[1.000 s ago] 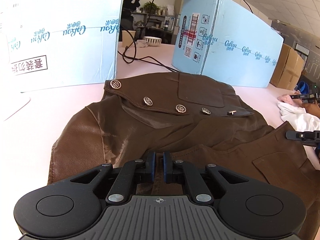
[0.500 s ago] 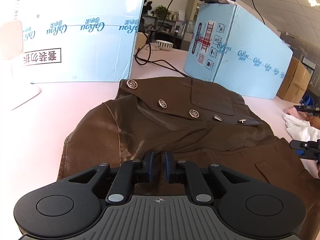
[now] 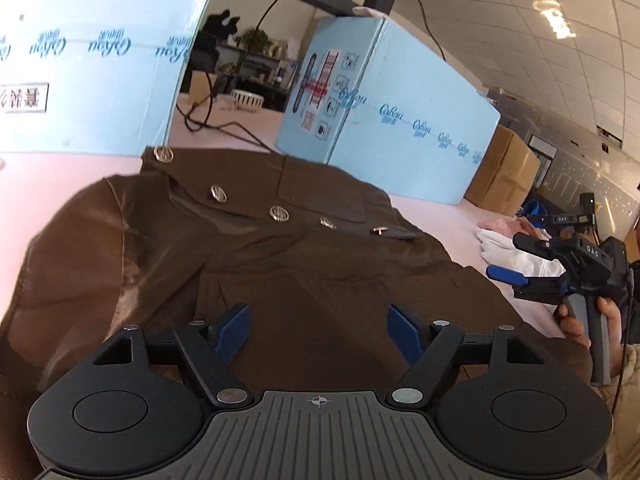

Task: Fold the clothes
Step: 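Raise the brown leather jacket off the table with both grippers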

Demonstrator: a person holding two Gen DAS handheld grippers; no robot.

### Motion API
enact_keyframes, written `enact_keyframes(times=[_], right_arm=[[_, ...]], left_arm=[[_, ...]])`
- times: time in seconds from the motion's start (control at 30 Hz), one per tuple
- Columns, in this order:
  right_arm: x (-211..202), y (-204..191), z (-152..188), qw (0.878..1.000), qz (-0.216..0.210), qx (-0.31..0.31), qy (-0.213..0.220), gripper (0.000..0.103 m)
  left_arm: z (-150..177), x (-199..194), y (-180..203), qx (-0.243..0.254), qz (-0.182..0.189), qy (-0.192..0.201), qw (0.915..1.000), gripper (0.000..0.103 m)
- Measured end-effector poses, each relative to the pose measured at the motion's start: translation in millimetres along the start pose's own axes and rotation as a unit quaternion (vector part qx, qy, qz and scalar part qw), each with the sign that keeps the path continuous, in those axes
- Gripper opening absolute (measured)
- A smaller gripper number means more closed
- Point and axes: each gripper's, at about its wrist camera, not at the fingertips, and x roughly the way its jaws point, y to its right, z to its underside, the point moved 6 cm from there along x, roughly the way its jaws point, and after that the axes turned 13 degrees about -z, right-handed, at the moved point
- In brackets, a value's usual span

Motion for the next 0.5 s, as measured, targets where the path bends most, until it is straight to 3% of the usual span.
enact_keyframes(times=[0.1,0.17,0.23,0.3,0.43,0.5], right_arm=[[12,-28,-3,0.999,-0.001,-0.036,-0.006,0.074],[30,-52,-7,0.997,0.008,-0.072,-0.035,0.074],[53,-74,-15,0.991,0.043,-0.109,-0.072,0.074],[82,-94,-25,0.980,0.090,-0.136,-0.111,0.075],[162,-128,-28,0.957,0.090,-0.201,-0.189,0.074],[214,-134,-13,0.932,0.105,-0.243,-0.248,0.074]], left_arm=[[-5,-4,-33,-0.110,0.047,0.006,0.9928,0.078],[-7,-11,-44,-0.143,0.048,0.025,0.9882,0.078],[-9,-22,-46,-0.135,0.004,0.055,0.9893,0.078],[-11,-38,-39,-0.095,-0.031,0.104,0.9895,0.079],[-20,-74,-32,-0.065,-0.042,0.210,0.9747,0.088],[-25,-86,-36,-0.077,-0.041,0.240,0.9669,0.090]])
